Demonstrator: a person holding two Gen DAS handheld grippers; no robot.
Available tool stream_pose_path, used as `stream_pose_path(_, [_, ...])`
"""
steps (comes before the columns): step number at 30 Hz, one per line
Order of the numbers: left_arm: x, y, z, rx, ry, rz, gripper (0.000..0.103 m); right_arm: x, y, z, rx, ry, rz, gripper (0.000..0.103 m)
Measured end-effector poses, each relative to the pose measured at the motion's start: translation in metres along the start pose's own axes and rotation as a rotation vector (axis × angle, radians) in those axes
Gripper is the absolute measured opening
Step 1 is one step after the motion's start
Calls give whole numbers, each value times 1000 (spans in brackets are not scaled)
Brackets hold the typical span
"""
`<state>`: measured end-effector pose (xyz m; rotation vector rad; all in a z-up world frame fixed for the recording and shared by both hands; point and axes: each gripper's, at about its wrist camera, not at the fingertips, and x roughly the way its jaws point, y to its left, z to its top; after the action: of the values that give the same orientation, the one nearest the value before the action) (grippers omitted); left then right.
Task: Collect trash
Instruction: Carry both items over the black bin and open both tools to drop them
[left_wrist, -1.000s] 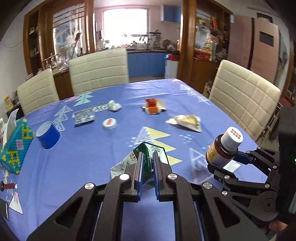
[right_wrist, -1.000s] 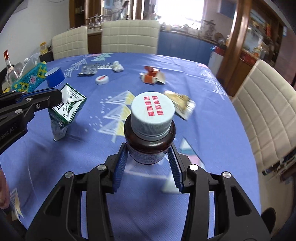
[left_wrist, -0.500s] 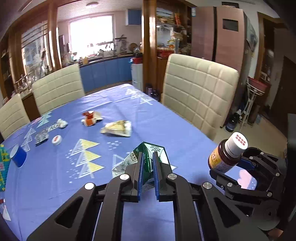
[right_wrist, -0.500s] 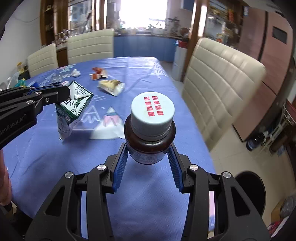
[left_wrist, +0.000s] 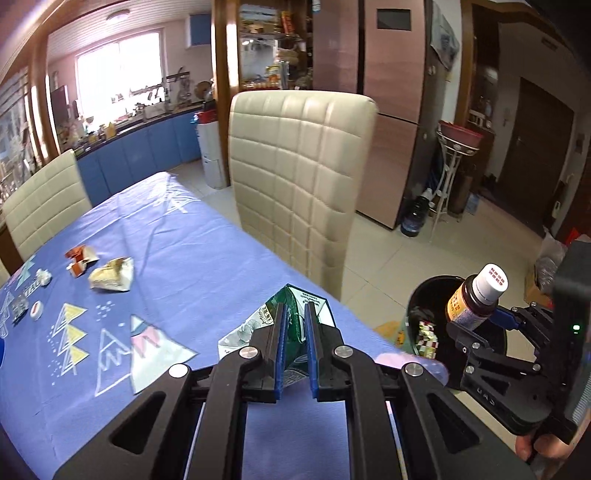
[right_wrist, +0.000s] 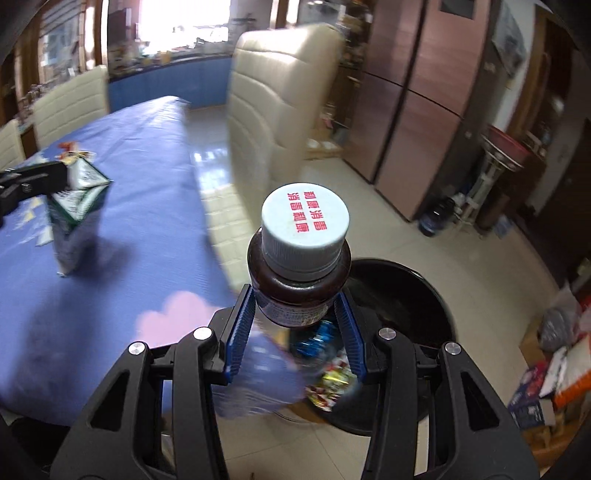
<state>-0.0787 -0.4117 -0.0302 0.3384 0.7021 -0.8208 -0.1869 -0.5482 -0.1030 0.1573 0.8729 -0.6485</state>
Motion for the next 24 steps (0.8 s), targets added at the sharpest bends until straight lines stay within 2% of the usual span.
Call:
stream_pose_path(2, [5,-14,3,19,2,-14,10,9,-14,-4,25,24,-14,46])
stream_pose_path(6, [14,-45,11,57,6,-43,10,29,-33,-13,34,64,-105,49])
stream_pose_path(8, [18,-60,15,77,5,-52,10,32,-39,-16,41,47,-144,78])
stream_pose_path(11, [25,-82,22,106,9,-79,10,32,-48,-19,27,16,-189,98])
stream_pose_path(18, [38,-137,31,173,18,-159,9,36,-76,-34,30,24,-263,98])
stream_pose_path(24, [49,-178,35,213,50,-228,9,32,-110,-47,82,32,-272,98])
